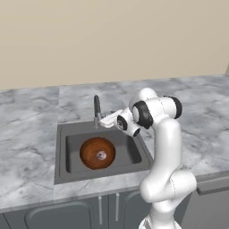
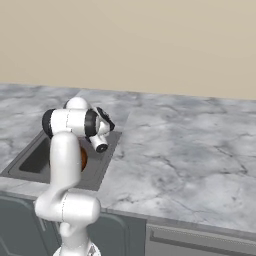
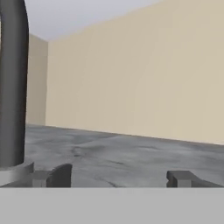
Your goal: Pick the garlic from the cabinet and place it in the bowl. Then pick the bowl and place it in the sink. Then turn on the sink facuet.
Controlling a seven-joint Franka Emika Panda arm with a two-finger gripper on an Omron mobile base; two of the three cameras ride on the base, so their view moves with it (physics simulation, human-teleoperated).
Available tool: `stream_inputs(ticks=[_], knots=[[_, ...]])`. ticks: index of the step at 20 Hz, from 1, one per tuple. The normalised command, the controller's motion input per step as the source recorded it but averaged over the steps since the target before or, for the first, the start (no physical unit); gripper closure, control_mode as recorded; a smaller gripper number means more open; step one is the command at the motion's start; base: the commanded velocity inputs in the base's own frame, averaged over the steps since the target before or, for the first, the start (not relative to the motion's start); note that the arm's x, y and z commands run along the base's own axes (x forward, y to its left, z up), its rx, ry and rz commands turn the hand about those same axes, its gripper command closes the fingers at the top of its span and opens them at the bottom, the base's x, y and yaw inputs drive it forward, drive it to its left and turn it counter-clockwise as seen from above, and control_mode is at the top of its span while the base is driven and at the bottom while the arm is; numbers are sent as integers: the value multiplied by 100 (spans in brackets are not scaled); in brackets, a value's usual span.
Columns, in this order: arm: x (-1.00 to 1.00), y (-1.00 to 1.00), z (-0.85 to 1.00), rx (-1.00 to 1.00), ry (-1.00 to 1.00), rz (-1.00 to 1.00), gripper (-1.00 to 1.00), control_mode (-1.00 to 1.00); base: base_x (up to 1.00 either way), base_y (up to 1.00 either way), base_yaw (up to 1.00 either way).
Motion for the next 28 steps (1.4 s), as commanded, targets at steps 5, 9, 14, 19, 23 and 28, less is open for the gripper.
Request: stream_inputs(ticks=[5, 9, 14, 19, 23, 28], knots=[[76, -1, -23, 1, 7, -17, -100, -100, 0, 0, 0], [51, -30, -29, 5, 7, -14, -100, -100, 0, 0, 0], [5, -97, -12, 21, 3, -12, -100, -100, 0, 0, 0], [0, -100, -37, 18, 0, -8, -100, -100, 0, 0, 0], [0, -100, -44, 17, 0, -7, -100, -100, 0, 0, 0], [0, -100, -50, 14, 0, -8, -100, -100, 0, 0, 0]])
